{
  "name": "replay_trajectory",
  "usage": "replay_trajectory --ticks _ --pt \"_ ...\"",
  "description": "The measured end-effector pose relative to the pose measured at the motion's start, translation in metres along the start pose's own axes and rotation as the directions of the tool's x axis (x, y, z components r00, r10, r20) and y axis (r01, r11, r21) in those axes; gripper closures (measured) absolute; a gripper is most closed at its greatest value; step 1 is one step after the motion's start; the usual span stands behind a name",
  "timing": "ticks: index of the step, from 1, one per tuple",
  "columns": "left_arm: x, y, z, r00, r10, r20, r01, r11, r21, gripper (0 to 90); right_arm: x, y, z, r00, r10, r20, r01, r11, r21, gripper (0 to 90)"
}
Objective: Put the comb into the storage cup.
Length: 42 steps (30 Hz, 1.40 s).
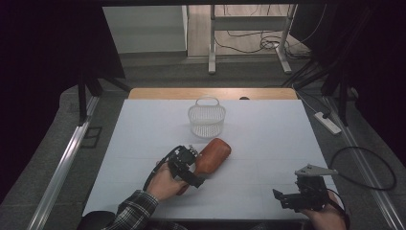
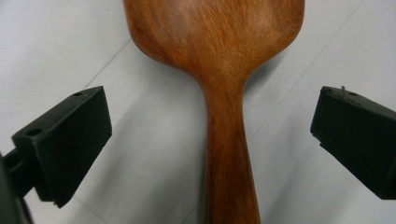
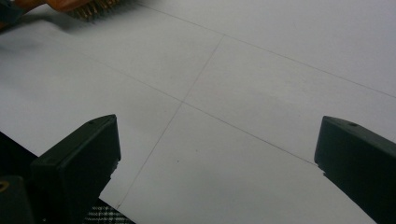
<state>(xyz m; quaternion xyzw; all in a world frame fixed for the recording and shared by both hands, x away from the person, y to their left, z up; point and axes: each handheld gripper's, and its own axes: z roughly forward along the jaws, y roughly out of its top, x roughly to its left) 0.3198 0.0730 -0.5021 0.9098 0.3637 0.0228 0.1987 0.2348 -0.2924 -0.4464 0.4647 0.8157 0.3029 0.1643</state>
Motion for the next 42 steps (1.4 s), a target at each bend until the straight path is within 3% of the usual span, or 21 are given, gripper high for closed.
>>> replay_trajectory --ticks 16,20,27,34,38,42 --pt "-0.0013 0.0033 0.0045 0.9998 -0.020 -0.009 0.020 0.9997 0.016 0.9 0.0004 0.0001 0.0003 1.0000 -0.002 -0.002 0.002 1.000 0.004 0.5" --pt "-0.0017 0.0028 0.0031 0.9998 -0.009 -0.017 0.009 0.9998 0.017 13.3 0.0004 0.0001 0.0003 1.0000 -0.002 -0.002 0.002 1.000 0.005 0.6" --pt "-0.0036 0.0028 0.0043 0.9996 -0.009 -0.025 0.010 0.9995 0.030 44.0 0.0004 0.0001 0.0004 1.0000 -0.003 -0.002 0.003 1.000 0.006 0.6" --pt "-0.0046 0.0031 0.0038 1.0000 0.001 -0.006 -0.001 0.9995 0.031 64.9 0.0005 0.0001 0.0004 1.0000 -0.004 -0.003 0.004 1.000 0.007 0.6" --pt "-0.0048 0.0028 0.0027 0.9995 0.011 -0.028 -0.010 0.9994 0.034 71.1 0.0006 0.0001 0.0005 1.0000 -0.004 -0.003 0.004 1.000 0.007 0.6" --pt "-0.0011 0.0041 0.0010 0.9999 0.014 -0.005 -0.014 0.9994 0.031 72.0 0.0008 0.0002 0.0005 1.0000 -0.006 -0.003 0.006 1.000 0.007 0.6"
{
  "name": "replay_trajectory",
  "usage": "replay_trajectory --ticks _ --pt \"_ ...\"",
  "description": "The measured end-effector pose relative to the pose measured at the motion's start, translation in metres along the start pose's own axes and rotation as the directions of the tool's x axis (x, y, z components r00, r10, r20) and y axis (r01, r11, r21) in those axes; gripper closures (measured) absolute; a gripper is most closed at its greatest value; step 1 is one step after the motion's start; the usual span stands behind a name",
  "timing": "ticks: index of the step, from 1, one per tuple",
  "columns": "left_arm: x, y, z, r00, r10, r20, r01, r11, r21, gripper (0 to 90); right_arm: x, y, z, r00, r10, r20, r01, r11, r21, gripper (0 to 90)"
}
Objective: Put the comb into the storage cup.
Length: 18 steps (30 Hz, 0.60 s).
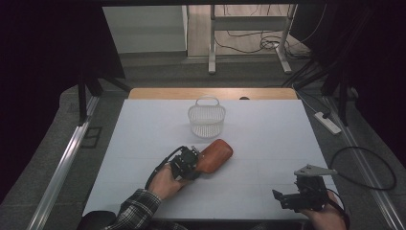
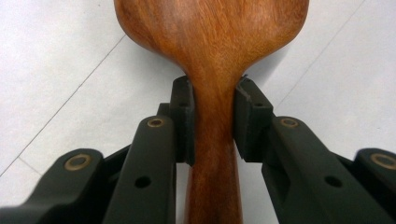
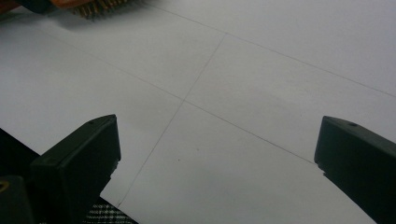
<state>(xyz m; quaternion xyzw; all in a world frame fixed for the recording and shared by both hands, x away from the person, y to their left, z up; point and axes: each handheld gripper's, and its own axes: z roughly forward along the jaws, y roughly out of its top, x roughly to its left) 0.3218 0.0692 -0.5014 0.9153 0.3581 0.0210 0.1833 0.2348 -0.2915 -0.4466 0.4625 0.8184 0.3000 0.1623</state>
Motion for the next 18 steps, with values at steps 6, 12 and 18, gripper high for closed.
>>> replay_trajectory --ticks 6,12,18 --pt "0.006 -0.001 -0.001 0.9996 -0.004 0.028 0.005 0.9996 -0.027 72.2 0.000 0.000 0.000 1.0000 0.000 0.000 0.000 1.000 -0.001 0.6" --pt "0.011 -0.001 -0.006 0.9995 -0.015 0.028 0.017 0.9977 -0.066 72.4 0.000 0.000 0.000 1.0000 0.000 -0.001 0.000 1.000 -0.001 0.6" --pt "0.013 -0.003 -0.012 0.9983 -0.018 0.056 0.024 0.9935 -0.112 72.5 0.000 0.000 0.000 1.0000 0.001 -0.002 -0.001 1.000 0.001 0.6"
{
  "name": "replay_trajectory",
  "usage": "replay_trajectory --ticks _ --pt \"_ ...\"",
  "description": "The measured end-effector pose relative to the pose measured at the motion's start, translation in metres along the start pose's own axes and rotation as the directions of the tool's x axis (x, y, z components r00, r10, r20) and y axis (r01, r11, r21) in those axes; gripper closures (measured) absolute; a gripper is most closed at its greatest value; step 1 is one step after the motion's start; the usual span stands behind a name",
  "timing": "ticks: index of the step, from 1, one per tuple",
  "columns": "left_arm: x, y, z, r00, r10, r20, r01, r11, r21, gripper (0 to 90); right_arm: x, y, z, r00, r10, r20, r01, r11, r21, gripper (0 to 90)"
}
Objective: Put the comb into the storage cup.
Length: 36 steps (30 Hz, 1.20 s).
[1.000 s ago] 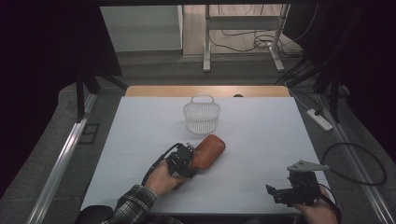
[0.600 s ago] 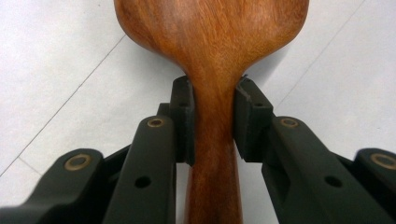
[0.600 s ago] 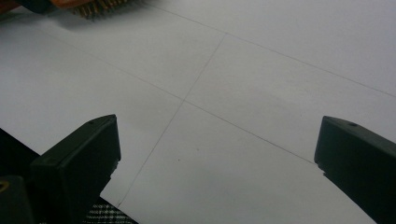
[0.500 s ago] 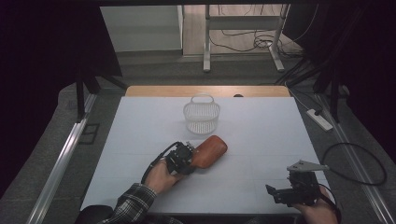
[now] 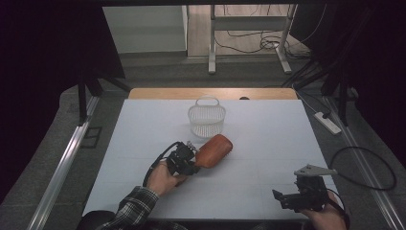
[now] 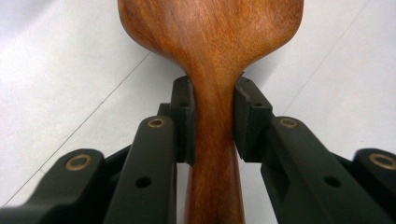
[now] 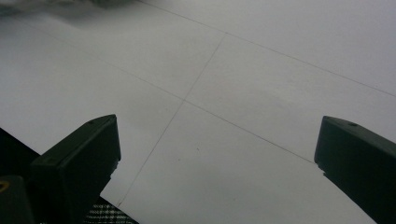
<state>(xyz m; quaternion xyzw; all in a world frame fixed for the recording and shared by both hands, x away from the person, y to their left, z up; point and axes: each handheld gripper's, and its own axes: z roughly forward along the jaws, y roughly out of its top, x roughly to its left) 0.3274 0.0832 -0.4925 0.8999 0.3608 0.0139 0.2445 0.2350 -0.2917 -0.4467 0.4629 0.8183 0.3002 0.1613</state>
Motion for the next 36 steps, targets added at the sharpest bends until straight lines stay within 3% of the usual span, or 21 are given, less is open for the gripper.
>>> replay_trajectory --ticks 9,14,25,36 --pt "-0.002 0.000 -0.009 0.9983 0.009 0.058 -0.005 0.9978 -0.067 72.4 0.000 0.000 0.000 1.0000 -0.001 0.001 0.001 1.000 0.001 0.6" --pt "-0.003 -0.001 -0.018 0.9968 0.024 0.077 -0.015 0.9927 -0.120 72.4 0.000 0.000 0.000 1.0000 0.000 0.000 0.000 1.000 0.000 0.6" --pt "-0.011 -0.003 -0.030 0.9945 0.047 0.093 -0.030 0.9828 -0.182 72.3 0.003 -0.001 -0.003 0.9994 -0.035 -0.006 0.035 0.999 -0.028 0.4" --pt "-0.016 -0.010 -0.045 0.9944 0.066 0.083 -0.046 0.9749 -0.218 72.3 0.004 -0.001 -0.005 0.9989 -0.045 -0.015 0.044 0.998 -0.053 0.0"
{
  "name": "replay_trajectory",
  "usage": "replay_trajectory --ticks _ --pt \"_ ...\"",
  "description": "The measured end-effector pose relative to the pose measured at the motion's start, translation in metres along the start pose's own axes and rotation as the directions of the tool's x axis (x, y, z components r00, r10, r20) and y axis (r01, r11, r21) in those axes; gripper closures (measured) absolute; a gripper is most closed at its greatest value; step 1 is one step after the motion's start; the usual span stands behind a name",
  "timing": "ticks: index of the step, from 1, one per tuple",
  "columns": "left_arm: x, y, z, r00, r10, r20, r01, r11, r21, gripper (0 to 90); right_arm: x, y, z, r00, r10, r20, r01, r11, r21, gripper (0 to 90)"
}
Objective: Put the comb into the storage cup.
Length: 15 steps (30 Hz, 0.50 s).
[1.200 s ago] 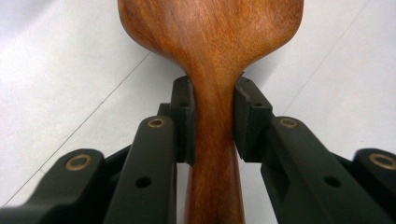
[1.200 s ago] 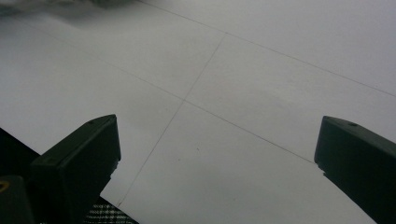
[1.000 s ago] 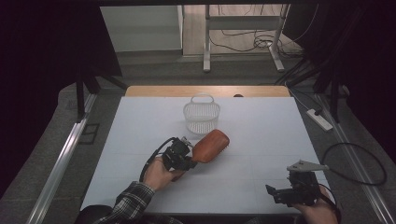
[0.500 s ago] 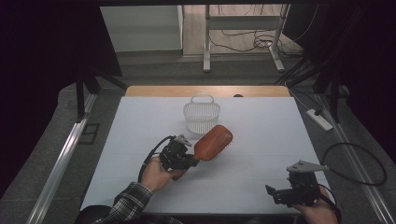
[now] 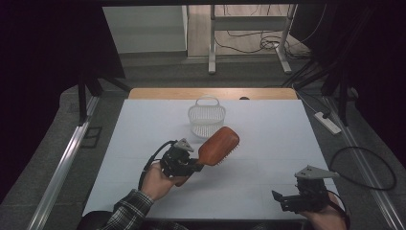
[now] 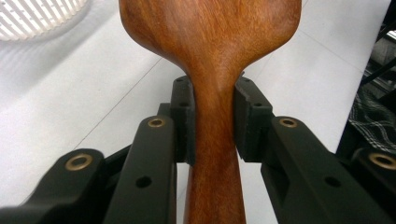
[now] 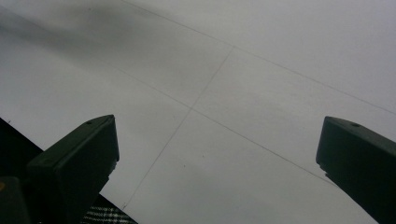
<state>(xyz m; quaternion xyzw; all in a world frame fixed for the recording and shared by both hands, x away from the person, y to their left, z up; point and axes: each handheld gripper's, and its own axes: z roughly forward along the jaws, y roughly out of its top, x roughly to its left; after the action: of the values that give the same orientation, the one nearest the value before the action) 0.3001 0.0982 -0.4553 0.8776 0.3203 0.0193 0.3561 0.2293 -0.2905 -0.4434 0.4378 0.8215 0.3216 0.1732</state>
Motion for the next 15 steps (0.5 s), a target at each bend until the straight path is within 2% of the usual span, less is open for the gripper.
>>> replay_trajectory --ticks 9,11,12,15 --pt "-0.001 -0.008 -0.017 0.9999 -0.002 -0.013 0.001 0.9993 -0.037 72.4 0.000 0.000 -0.002 0.9997 -0.011 -0.024 0.010 1.000 -0.019 0.0" --pt "-0.001 -0.009 -0.019 0.9998 -0.003 -0.018 0.002 0.9991 -0.041 72.3 0.001 0.000 -0.002 0.9995 -0.014 -0.028 0.013 0.999 -0.033 0.0" --pt "-0.001 -0.012 -0.022 0.9998 -0.009 -0.019 0.008 0.9988 -0.048 72.3 0.002 0.001 -0.003 0.9989 -0.018 -0.044 0.016 0.998 -0.059 0.0" --pt "-0.001 -0.015 -0.026 0.9997 -0.008 -0.024 0.007 0.9983 -0.057 72.3 0.003 0.002 -0.003 0.9982 -0.019 -0.056 0.015 0.997 -0.071 0.0"
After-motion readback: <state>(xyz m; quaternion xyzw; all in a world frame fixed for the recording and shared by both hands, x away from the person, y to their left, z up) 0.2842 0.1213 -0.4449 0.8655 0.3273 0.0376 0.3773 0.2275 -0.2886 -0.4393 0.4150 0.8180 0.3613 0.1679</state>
